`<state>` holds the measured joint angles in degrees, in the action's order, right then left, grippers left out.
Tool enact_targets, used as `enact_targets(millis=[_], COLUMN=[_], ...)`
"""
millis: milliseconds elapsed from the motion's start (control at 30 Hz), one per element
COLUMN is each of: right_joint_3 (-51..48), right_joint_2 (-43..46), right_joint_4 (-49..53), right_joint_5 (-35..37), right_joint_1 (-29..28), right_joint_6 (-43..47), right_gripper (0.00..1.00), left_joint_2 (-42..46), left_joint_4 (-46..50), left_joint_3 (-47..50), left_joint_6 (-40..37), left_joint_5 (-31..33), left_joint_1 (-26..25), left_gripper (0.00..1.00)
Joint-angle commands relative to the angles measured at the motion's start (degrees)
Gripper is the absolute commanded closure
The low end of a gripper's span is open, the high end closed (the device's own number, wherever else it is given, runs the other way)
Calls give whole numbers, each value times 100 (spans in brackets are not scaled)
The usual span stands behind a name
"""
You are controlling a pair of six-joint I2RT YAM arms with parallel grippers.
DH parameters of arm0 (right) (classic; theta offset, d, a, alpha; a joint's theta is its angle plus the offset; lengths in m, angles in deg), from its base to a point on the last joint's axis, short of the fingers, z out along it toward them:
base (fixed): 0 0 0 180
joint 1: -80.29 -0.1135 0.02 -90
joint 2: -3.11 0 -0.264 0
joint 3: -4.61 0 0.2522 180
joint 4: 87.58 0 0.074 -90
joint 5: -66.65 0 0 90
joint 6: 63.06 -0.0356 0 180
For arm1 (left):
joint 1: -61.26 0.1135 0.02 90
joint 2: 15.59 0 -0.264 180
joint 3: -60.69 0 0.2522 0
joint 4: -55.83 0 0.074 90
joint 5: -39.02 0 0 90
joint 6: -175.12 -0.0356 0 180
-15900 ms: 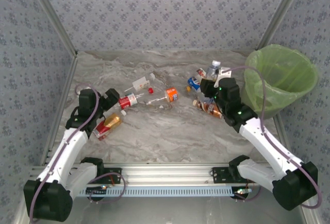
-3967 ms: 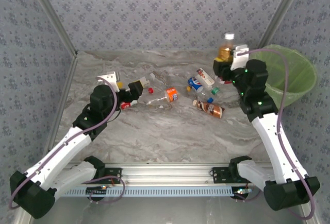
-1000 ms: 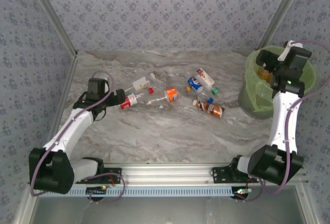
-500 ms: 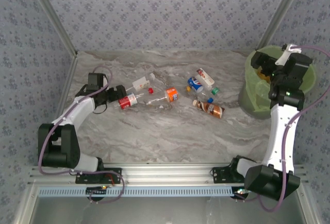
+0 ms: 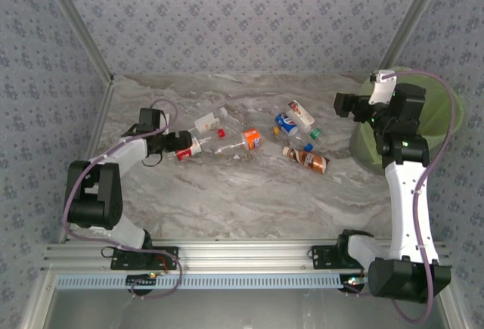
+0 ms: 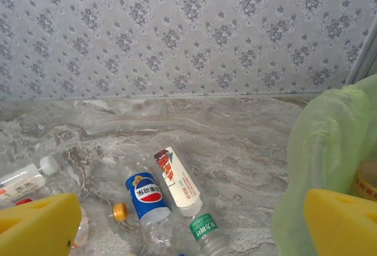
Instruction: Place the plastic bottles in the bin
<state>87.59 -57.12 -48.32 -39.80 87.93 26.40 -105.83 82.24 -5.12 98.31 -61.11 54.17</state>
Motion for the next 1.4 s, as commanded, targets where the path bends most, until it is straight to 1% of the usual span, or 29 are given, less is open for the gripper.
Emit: enact_targets(millis=[0,67,167,267,367,533,633,733,967,1033,1167,1300,1367], right_joint_3=[-39,-39,-39,-39,-273,-356,-372,-395,-369,-344,-305,-234,-214], right_joint_2=[7,-48,-98,-121,-127,-154,-182,-196,-157,-132,-103,-103,-107], right_joint_4=[-12,-15,-30,-61,-123,-204,-208,-254,-203,-182,-128,-78,-74], right_joint_5=[216,245,295,309,241,212,210,210,57,50,122,219,268], right_joint_1=[-65,-90,-122,-148,-157,-169,-181,-207,-322,-400,-587,-738,-806], right_joint_6=[177,159,159,158,159,103,64,36,-17,-8,24,44,43], right_gripper=[1,1,1,1,1,1,1,1,1,1,1,1,1], left_joint_2=[15,117,166,215,228,134,68,-24,-267,-394,-613,-538,-415], left_joint_4=[-43,-24,252,372,485,882,1083,1137,1309,1350,1372,1297,1191], left_joint_3=[-53,38,59,176,271,211,180,187,-20,-74,-144,-112,-34], left_joint_6=[-377,-409,-397,-209,9,26,85,100,70,108,175,141,68], left_joint_5=[-272,-231,-160,10,286,870,1146,1412,1562,1602,1720,1765,1717], left_joint_1=[-195,-298,-433,-691,-1014,-1535,-1700,-1790,-2032,-2032,-2044,-2111,-2167], left_gripper=[1,1,1,1,1,1,1,5,17,19,27,35,38])
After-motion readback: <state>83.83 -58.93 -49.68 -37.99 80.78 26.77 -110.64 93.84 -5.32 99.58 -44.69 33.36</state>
